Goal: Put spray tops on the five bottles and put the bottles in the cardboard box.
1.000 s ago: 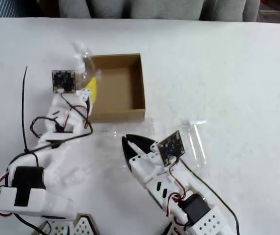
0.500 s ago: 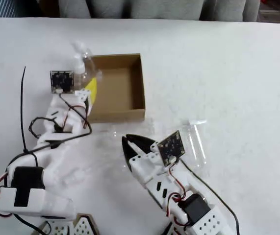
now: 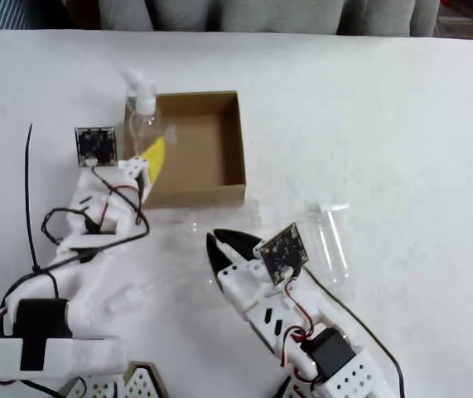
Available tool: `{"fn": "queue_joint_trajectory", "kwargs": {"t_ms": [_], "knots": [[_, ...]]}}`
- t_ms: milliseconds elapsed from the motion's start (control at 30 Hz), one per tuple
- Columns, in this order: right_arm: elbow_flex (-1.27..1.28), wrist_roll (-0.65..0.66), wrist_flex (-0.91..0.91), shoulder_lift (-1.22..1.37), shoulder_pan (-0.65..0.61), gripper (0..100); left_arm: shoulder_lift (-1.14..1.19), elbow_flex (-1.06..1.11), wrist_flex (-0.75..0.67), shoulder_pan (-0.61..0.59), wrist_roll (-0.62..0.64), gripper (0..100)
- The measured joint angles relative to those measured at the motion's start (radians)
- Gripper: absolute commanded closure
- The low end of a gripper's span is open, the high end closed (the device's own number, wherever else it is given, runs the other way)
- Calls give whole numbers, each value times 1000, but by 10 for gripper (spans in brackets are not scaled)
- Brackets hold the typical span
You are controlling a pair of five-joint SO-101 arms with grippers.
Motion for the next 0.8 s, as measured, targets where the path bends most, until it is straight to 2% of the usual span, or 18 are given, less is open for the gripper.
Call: {"fn": "queue_joint_trajectory", "kwargs": {"t_ms": [667, 800], "knots": [[0, 3, 0, 0, 0, 982, -3, 11, 0, 2, 0, 692], [0, 3, 0, 0, 0, 982, -72, 51, 21, 2, 0, 692]]}}
